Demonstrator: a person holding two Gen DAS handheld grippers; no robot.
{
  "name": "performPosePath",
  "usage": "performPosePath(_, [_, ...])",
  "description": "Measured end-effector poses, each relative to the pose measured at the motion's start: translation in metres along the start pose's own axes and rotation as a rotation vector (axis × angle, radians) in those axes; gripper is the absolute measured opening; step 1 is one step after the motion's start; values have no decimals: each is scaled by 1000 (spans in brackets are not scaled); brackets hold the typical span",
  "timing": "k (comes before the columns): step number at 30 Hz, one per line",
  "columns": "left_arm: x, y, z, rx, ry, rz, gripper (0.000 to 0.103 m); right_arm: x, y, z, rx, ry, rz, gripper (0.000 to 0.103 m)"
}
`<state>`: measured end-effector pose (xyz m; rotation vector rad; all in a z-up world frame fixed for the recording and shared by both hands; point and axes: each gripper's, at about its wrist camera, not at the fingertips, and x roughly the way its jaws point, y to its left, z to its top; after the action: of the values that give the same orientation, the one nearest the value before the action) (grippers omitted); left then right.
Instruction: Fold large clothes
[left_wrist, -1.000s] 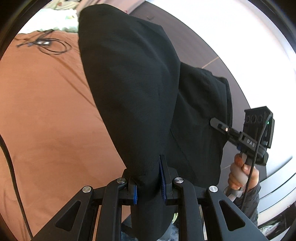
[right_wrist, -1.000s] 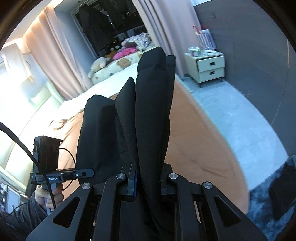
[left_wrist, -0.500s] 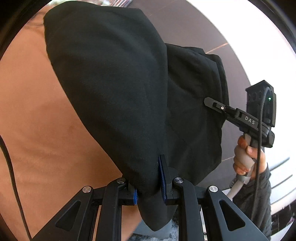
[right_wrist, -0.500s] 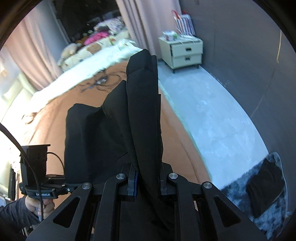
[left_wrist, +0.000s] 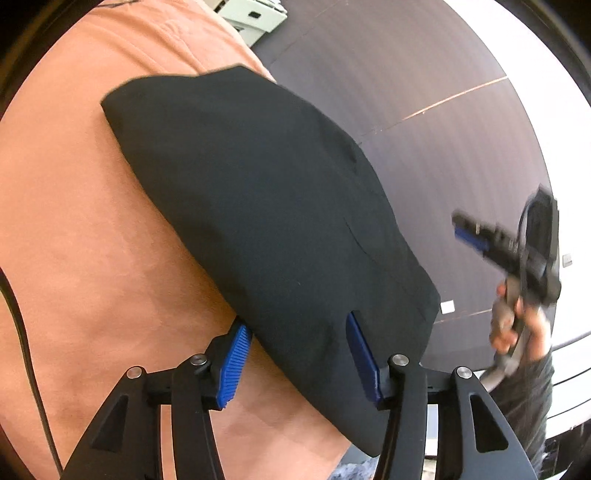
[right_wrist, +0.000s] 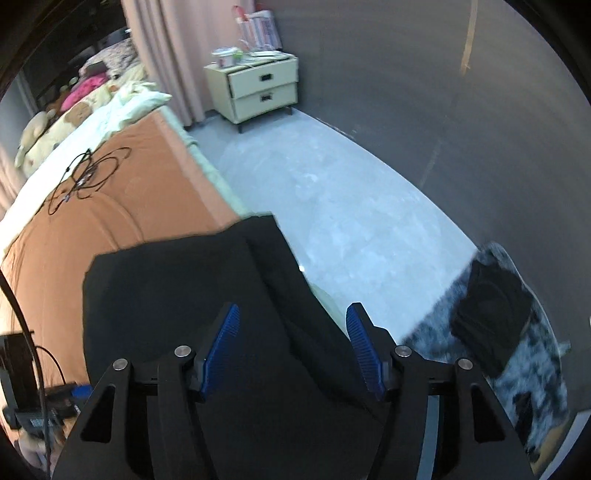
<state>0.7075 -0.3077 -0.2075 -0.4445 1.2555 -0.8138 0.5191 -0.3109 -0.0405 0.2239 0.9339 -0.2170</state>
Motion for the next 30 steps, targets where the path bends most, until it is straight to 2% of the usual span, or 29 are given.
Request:
performPosePath(2, [-9, 4, 2, 8, -18, 19, 56, -8, -21, -15, 57, 6, 4, 58])
performPosePath(4, [-24, 5, 0, 6, -50, 49, 66, -17, -39, -36, 125, 3, 16, 58])
performPosePath(5, [-28, 1, 0, -2, -65, 58, 68, -20, -47, -48, 158, 6, 14, 58])
performPosePath(8, [-38, -1, 18, -7, -89, 83, 69, -28, -70, -77, 243, 14, 17, 58])
performPosePath(10, [-39, -5, 16, 9, -97, 102, 68, -32, -79, -91, 290, 4, 31, 58])
performPosePath(13, [-22, -14, 10, 26, -85, 116, 68, -27, -93, -108, 372, 2, 103, 58])
performPosePath(15, [-15, -14, 9, 27, -70, 118, 68, -17, -93, -106, 406, 6, 153, 58])
performPosePath(16, [-5, -15, 8, 30, -63, 123, 61, -14, -96, -108, 414, 9, 168, 53])
performPosePath(17, [0, -14, 7, 41, -58, 129, 57, -7, -99, -105, 416, 14, 179, 38])
performPosePath(18, [4, -14, 7, 62, -55, 135, 47, -3, -100, -102, 419, 10, 181, 22])
performPosePath(19, [9, -15, 6, 90, -56, 155, 39, -1, -104, -100, 425, 1, 174, 16])
performPosePath(20, [12, -17, 7, 127, -62, 185, 37, -1, -109, -100, 432, -12, 176, 12])
performPosePath(25, [14, -25, -1, 215, -107, 265, 34, 4, -113, -94, 405, -47, 86, 7])
performPosePath(30, [0, -26, -19, 174, -121, 271, 36, 3, -136, -99, 497, -57, 93, 7])
